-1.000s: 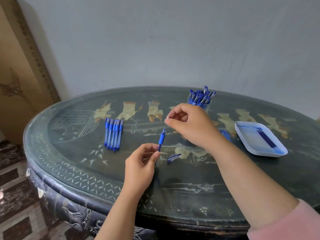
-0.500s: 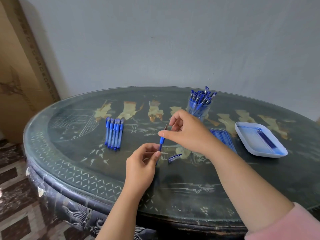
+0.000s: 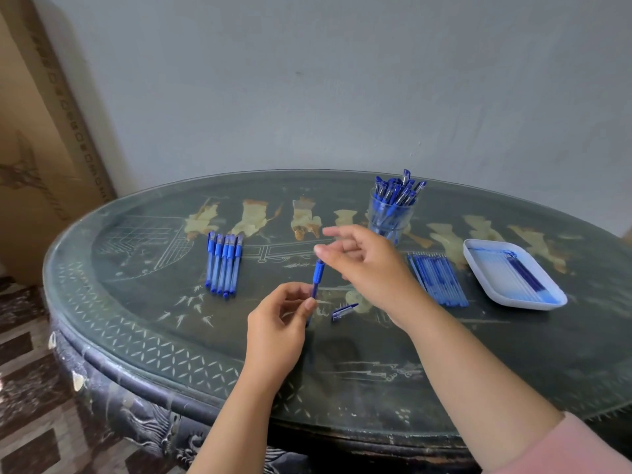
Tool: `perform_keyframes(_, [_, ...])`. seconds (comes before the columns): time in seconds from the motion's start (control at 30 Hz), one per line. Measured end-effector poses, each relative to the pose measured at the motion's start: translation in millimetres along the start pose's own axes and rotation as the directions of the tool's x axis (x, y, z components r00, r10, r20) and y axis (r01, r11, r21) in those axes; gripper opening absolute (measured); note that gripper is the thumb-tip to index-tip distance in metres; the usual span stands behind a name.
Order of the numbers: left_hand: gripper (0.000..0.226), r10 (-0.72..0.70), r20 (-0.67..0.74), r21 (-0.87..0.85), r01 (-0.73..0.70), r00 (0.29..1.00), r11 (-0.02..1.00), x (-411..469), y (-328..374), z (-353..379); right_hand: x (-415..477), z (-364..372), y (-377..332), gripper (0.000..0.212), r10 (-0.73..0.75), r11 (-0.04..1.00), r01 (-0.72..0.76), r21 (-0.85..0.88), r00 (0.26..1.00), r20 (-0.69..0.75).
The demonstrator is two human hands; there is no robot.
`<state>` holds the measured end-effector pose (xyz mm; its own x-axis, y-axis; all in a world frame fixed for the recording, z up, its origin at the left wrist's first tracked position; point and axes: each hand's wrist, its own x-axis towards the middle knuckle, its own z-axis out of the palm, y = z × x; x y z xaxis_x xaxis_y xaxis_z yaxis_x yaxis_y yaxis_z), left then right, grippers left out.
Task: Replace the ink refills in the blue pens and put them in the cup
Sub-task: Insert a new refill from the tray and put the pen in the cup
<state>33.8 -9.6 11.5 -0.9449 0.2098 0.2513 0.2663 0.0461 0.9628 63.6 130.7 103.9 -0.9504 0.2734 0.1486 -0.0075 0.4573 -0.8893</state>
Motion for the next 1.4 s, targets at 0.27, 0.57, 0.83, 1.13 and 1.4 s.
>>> perform_keyframes(0.27, [0.024, -0.008, 0.001, 0.011, 0.008, 1.000, 1.000, 0, 1, 0, -2, 5, 5, 0.027, 0.007, 0.999, -0.005, 0.046, 0.999, -0.043])
perform_keyframes(0.57, [0.027, -0.017, 0.000, 0.002, 0.017, 1.000, 1.000, 0, 1, 0, -1, 8, 9, 0.020, 0.006, 0.992, -0.002, 0.124, 0.999, -0.033])
perform_keyframes(0.83, [0.026, -0.024, 0.015, 0.002, 0.024, 1.000, 1.000, 0, -1, 0, -1, 11, 8, 0.019, 0.012, 0.991, -0.001, 0.136, 0.997, -0.075])
perform_keyframes(1.13, [0.028, -0.034, 0.011, -0.007, 0.034, 0.999, 0.999, 1, -1, 0, -3, 8, 14, 0.023, -0.001, 0.983, -0.002, 0.181, 1.000, 0.019])
perform_keyframes(1.4, [0.027, -0.041, 0.023, -0.015, 0.041, 0.999, 0.999, 1, -3, -1, -5, 6, 14, 0.021, -0.031, 0.963, 0.016, 0.271, 0.998, 0.051])
